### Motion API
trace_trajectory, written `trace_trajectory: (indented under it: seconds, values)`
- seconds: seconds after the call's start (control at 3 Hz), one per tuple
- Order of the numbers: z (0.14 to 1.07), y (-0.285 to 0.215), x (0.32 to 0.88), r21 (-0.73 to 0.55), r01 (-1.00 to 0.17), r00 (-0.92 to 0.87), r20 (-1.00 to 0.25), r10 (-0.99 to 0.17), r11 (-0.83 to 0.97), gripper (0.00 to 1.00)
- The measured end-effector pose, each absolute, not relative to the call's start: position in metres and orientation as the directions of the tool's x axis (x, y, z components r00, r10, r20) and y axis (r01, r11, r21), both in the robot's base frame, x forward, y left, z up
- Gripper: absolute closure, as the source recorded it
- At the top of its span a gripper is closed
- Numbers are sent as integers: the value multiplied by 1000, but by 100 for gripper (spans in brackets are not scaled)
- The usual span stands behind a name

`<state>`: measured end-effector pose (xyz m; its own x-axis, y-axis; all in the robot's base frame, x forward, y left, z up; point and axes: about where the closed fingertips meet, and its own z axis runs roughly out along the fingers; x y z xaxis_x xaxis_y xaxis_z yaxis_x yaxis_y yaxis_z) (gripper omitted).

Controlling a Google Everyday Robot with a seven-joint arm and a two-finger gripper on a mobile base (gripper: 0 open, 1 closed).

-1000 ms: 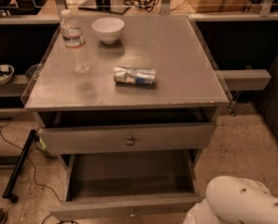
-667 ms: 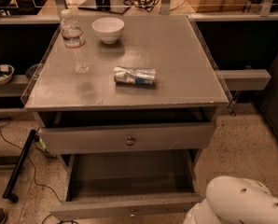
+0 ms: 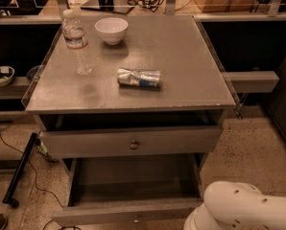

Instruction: Close middle drawer

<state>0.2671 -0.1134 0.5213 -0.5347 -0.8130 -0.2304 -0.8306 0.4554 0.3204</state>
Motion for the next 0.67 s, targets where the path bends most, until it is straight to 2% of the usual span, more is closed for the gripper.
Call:
trace_trajectory:
  seconds: [0.33,0.67]
  values:
    - [496,-103,301,320,-807,-578,-253,-775,497,100]
    - [495,-103,301,320,-806,-579,-253,-775,497,100]
